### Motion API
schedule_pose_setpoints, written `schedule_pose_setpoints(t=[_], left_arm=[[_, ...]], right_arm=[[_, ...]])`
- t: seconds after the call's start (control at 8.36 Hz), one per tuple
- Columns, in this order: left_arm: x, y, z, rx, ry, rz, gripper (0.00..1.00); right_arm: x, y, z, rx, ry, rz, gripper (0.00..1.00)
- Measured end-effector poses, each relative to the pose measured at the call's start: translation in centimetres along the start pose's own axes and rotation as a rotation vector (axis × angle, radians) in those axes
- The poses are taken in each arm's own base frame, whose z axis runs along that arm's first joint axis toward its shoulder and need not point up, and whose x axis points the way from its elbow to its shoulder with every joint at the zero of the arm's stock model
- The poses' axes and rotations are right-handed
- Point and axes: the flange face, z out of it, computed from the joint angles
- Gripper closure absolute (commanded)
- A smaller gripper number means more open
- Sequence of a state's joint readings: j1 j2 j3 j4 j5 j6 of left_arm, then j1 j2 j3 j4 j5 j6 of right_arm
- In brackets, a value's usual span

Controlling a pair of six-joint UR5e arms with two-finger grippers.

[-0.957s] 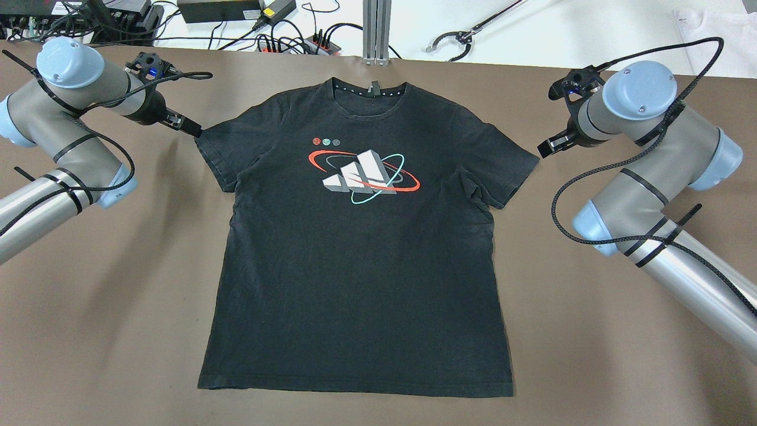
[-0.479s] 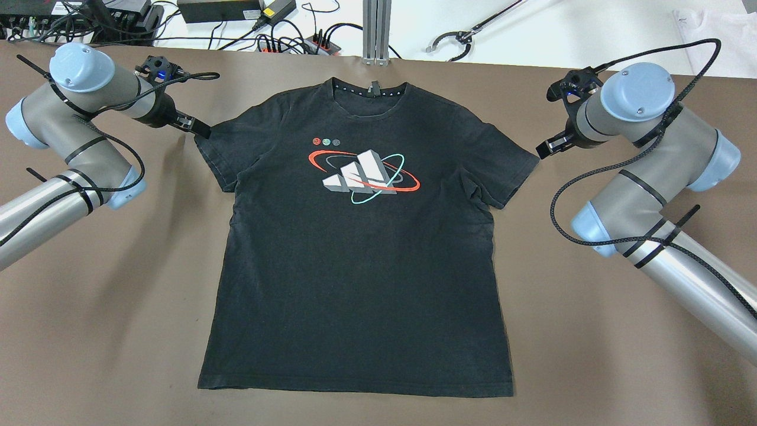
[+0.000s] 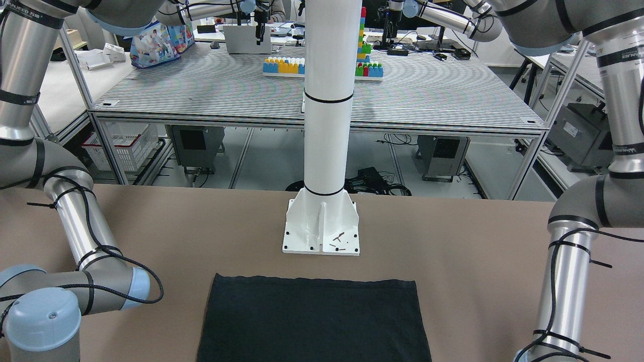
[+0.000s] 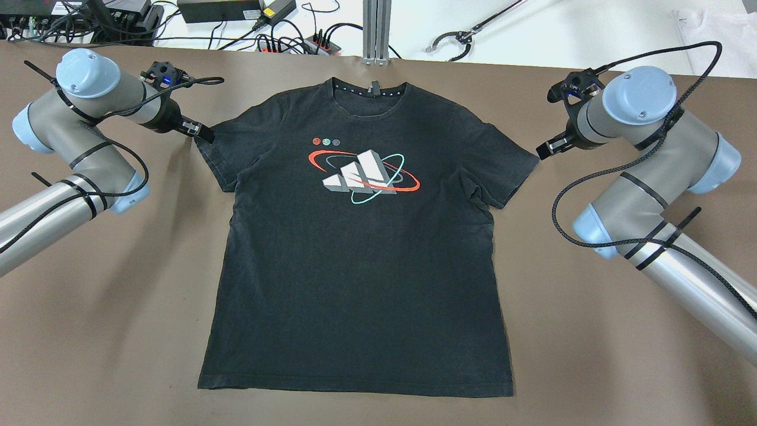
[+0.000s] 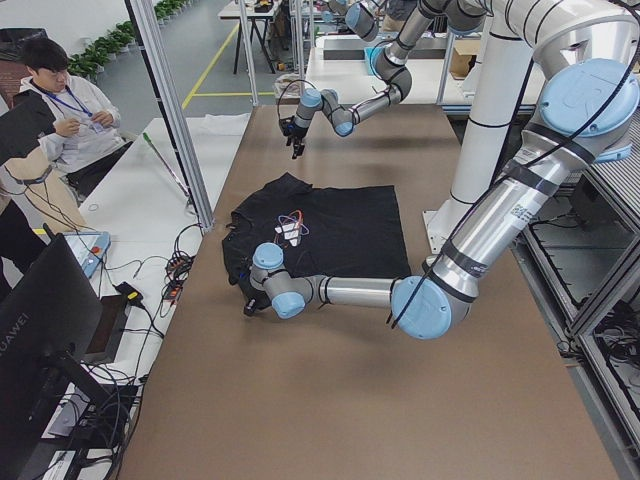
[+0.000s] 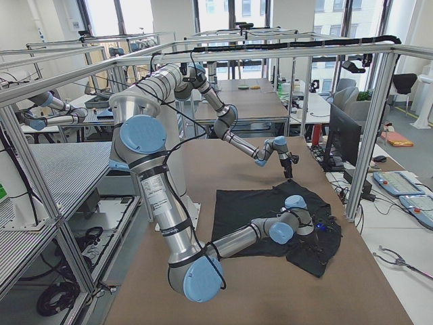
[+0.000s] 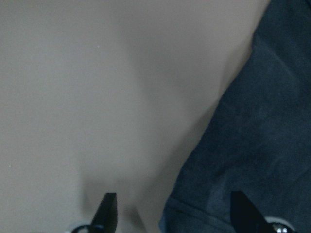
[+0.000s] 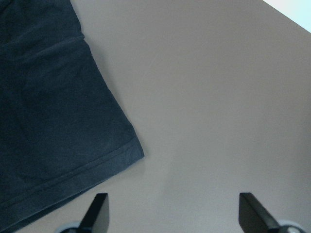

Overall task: Fold clothes
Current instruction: 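Move both grippers toward the shirt's sleeves near the collar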

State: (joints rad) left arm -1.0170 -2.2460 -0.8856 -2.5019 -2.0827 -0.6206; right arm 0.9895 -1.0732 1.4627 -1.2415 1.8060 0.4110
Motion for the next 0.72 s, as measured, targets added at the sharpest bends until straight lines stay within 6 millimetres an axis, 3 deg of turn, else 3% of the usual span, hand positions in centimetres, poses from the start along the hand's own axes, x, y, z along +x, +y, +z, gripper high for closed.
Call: schedule_pose_setpoints(t=[0.24, 0.36, 0.72], left_arm=[[-0.1, 0.3, 0.0, 0.003, 0.004, 0.003, 0.75], [-0.2, 0.4, 0.0, 0.004, 0.005, 0.003, 1.00], [-0.9, 1.6, -0.1, 0.019, 0.016, 0.013, 1.00]], right_arm=[[0.1, 0.1, 0.1, 0.000, 0.000, -0.001, 0.06], [0.1, 0.1, 0.1, 0.000, 0.000, -0.001, 0.06], [0.1, 0.2, 0.1, 0.000, -0.001, -0.001, 0.06]])
